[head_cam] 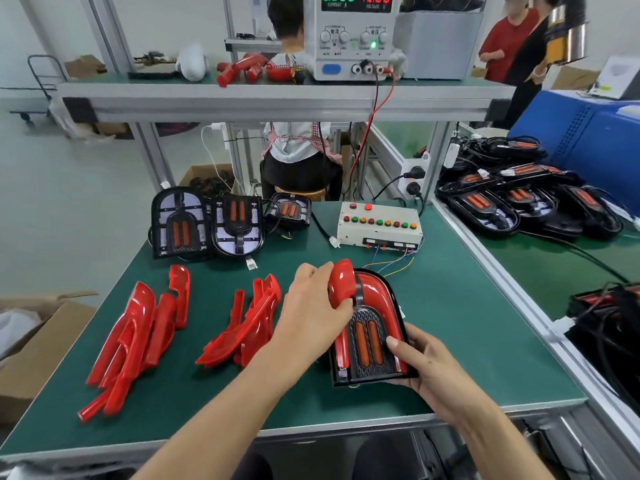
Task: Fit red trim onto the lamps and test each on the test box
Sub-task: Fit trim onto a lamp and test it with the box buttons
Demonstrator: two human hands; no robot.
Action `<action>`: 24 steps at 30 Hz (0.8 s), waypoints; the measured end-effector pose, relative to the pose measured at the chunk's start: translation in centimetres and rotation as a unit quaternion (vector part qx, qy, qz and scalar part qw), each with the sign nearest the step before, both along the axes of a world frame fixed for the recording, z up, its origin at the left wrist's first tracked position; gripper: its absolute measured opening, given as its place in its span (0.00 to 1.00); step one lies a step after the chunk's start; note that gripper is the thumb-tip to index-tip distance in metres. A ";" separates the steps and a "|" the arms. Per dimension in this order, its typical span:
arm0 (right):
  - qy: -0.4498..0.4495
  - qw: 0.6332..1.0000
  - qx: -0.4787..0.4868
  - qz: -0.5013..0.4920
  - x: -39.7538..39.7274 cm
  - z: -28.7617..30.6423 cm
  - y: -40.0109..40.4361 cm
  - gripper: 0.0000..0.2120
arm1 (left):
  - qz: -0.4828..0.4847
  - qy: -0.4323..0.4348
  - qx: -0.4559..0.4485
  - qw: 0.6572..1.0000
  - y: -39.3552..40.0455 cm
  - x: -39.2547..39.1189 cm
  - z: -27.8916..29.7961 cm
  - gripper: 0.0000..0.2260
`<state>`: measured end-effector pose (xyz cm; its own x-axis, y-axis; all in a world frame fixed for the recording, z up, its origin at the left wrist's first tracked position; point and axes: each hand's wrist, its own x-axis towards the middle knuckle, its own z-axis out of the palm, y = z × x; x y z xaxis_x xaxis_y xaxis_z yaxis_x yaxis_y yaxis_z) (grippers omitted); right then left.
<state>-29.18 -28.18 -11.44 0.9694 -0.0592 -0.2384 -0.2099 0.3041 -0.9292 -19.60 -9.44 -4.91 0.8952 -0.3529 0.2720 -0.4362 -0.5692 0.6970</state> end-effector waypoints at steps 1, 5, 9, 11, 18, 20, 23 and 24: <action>0.001 1.000 -0.001 0.000 0.0 0.0 0.0 0.22 | 0.008 -0.006 0.021 1.000 0.0 0.0 0.0 0.12; 0.003 1.000 0.001 0.004 0.0 0.1 0.0 0.23 | 0.020 0.002 0.082 0.996 -0.2 -0.2 0.8 0.10; 0.001 1.000 0.012 0.002 0.0 0.1 -0.1 0.21 | 0.022 0.011 0.101 0.995 -0.3 -0.3 1.5 0.06; 0.001 1.000 0.011 0.004 0.0 0.1 -0.1 0.20 | 0.014 0.009 0.107 0.994 -0.3 -0.4 1.6 0.06; 0.001 1.000 0.013 -0.001 0.1 0.1 -0.1 0.19 | -0.005 0.010 0.175 0.984 -0.5 -0.3 1.2 0.12; 0.001 1.000 0.015 -0.010 0.2 0.0 -0.1 0.19 | -0.005 0.014 0.178 0.984 -0.6 -0.4 1.1 0.13; 0.003 1.000 0.012 -0.009 0.2 -0.1 -0.1 0.20 | 0.000 0.001 0.204 0.979 -0.7 -0.5 0.7 0.14; 0.004 1.000 0.014 -0.010 0.1 -0.1 -0.2 0.19 | 0.002 -0.009 0.212 0.977 -0.7 -0.6 0.5 0.16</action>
<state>-29.03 -28.37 -11.56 0.9662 -0.0711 -0.2477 -0.2107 0.3349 -0.9184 -20.16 -10.15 -4.37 0.8930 -0.4342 0.1184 -0.4439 -0.8066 0.3904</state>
